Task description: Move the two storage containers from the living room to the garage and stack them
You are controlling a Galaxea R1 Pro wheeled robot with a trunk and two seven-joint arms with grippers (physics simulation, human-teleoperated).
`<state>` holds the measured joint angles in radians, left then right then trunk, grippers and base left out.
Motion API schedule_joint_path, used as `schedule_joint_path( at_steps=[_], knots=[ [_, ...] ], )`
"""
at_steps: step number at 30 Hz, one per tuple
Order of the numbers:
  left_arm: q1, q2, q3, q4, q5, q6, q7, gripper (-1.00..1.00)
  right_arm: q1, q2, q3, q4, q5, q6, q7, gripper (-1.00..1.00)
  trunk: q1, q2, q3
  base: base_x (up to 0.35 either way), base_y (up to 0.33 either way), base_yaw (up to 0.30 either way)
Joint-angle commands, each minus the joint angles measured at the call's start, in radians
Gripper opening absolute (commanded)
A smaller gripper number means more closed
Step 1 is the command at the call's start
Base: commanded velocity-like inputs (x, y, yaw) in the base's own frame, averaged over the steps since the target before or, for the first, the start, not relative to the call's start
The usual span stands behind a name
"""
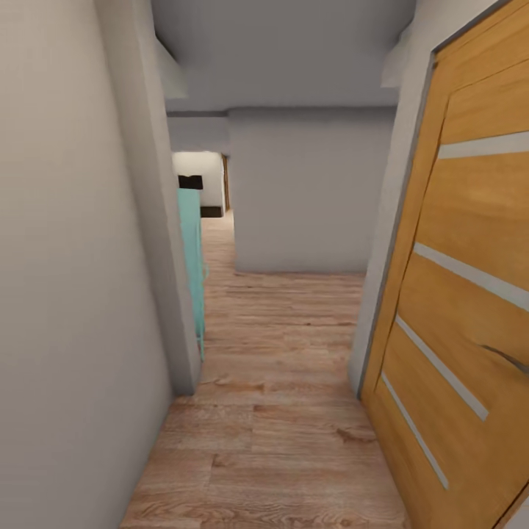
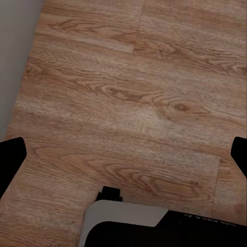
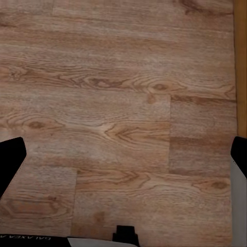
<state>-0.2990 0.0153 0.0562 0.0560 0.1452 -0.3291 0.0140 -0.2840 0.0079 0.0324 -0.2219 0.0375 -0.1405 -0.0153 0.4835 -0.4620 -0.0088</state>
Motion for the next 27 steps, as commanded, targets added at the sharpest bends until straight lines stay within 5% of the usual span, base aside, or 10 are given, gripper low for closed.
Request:
schedule_joint_path(
  at_steps=[1, 27],
  knots=[
    [-0.002, 0.0, 0.005, 0.004, 0.001, -0.007, 0.0, 1.0, 0.0, 0.0, 0.003, 0.001, 0.003, -0.003, -0.002, 1.0, 0.001, -0.001, -0.001, 0.323, 0.0, 0.01],
    [-0.002, -0.001, 0.005, 0.005, 0.001, -0.007, 0.0, 1.0, 0.0, -0.003, 0.003, 0.001, 0.002, -0.004, -0.002, 1.0, 0.001, -0.001, 0.006, 0.323, 0.0, 0.001]
  ],
)
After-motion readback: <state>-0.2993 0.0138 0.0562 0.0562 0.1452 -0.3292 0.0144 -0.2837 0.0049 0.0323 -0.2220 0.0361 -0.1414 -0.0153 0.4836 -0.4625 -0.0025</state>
